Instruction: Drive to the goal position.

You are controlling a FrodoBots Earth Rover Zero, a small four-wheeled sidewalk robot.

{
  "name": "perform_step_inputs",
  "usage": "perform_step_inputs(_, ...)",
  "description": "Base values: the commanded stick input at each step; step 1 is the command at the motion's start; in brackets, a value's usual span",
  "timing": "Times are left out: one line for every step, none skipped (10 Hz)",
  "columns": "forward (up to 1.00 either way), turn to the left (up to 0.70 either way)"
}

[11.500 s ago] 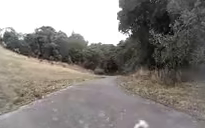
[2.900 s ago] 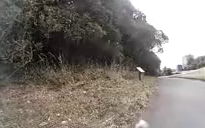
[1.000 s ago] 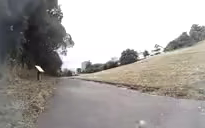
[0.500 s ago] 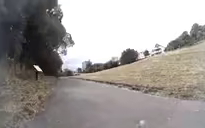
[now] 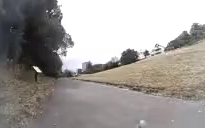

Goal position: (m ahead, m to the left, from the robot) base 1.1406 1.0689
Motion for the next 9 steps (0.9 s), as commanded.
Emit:
perform_step_inputs(0.00,0.45)
perform_step_inputs(0.00,0.45)
perform_step_inputs(0.00,0.45)
perform_step_inputs(0.00,0.45)
perform_step_inputs(0.00,0.45)
perform_step_inputs(0.00,0.45)
perform_step_inputs(0.00,0.45)
perform_step_inputs(0.00,0.45)
perform_step_inputs(0.00,0.45)
